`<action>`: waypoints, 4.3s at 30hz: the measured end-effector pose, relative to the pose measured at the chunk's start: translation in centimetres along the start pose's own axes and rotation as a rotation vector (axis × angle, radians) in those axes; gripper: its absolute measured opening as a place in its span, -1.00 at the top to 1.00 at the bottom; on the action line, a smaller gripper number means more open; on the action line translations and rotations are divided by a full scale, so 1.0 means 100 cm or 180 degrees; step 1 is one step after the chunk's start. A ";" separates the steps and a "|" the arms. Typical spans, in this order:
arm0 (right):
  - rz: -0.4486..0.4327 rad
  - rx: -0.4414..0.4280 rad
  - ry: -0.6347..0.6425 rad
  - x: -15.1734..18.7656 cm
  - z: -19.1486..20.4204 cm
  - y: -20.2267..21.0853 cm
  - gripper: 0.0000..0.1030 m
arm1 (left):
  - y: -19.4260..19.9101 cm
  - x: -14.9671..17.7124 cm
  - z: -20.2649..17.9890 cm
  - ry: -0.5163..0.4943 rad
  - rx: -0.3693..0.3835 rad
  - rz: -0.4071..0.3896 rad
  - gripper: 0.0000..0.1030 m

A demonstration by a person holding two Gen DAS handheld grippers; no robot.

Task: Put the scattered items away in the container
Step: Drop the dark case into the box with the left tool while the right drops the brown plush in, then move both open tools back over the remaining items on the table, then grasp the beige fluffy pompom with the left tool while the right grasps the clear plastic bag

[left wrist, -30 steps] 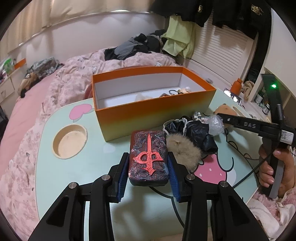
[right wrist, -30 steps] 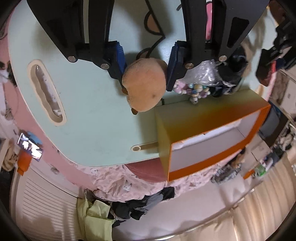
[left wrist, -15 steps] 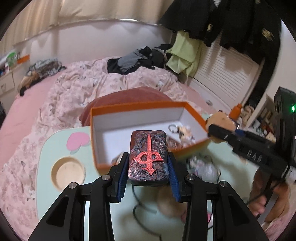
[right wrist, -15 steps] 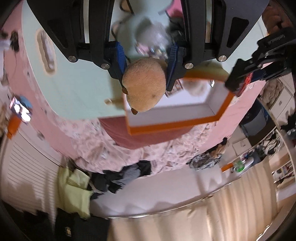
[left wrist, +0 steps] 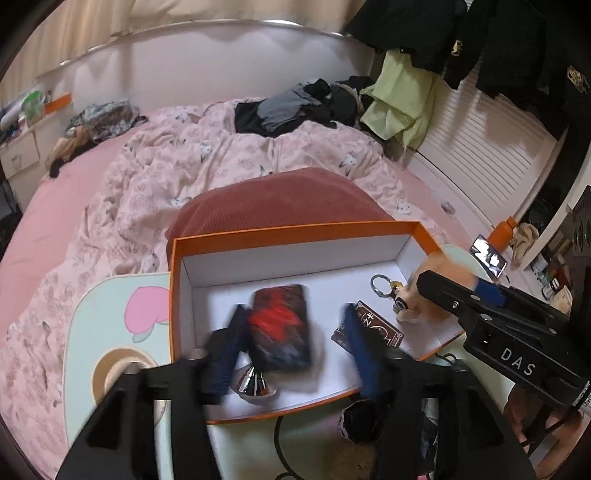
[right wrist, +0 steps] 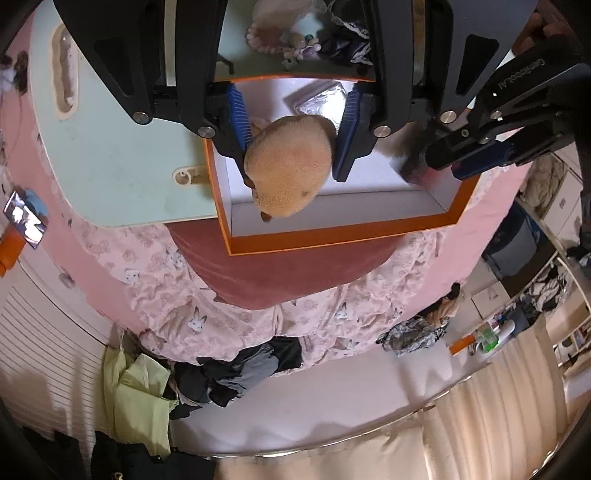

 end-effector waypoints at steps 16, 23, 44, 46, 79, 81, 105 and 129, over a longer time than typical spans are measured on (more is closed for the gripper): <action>-0.0193 0.0029 0.0184 0.059 -0.009 0.062 -0.30 | 0.053 0.074 -0.015 -0.0147 0.0187 0.0134 -0.78; 0.0034 0.0120 0.0284 0.110 -0.021 0.063 -0.30 | 0.062 0.122 -0.004 -0.0044 -0.0169 0.0112 -0.79; 0.0403 0.0408 0.0570 0.143 -0.025 0.030 -0.99 | 0.038 0.157 -0.022 -0.0200 -0.0435 0.0288 -1.00; 0.0403 0.0409 0.0568 0.144 -0.025 0.030 -0.99 | 0.038 0.157 -0.022 -0.0205 -0.0436 0.0281 -1.00; 0.0407 0.0325 0.0683 0.146 -0.018 0.037 -0.99 | 0.056 0.137 -0.026 -0.0119 0.0261 0.0179 -0.97; 0.0412 0.0323 0.0679 0.145 -0.018 0.036 -0.99 | 0.061 0.127 -0.023 -0.0082 0.0292 0.0110 -0.97; 0.0007 -0.0054 0.0112 0.132 -0.032 0.058 -0.40 | 0.006 0.111 -0.038 -0.0147 0.0419 0.0374 0.15; 0.0035 -0.0184 0.0008 0.100 -0.031 0.042 0.39 | 0.046 0.104 -0.025 -0.0158 0.0408 0.0029 0.29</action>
Point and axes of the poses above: each gripper's, at about its wrist camera, not at the fingertips, and y roughly against the way its jaws point, z to its left, x to its underside, the point moved 5 cm from there along -y, roughly the way its jaws point, and after that the axes turned 8 degrees about x, right-handed, at the moved point
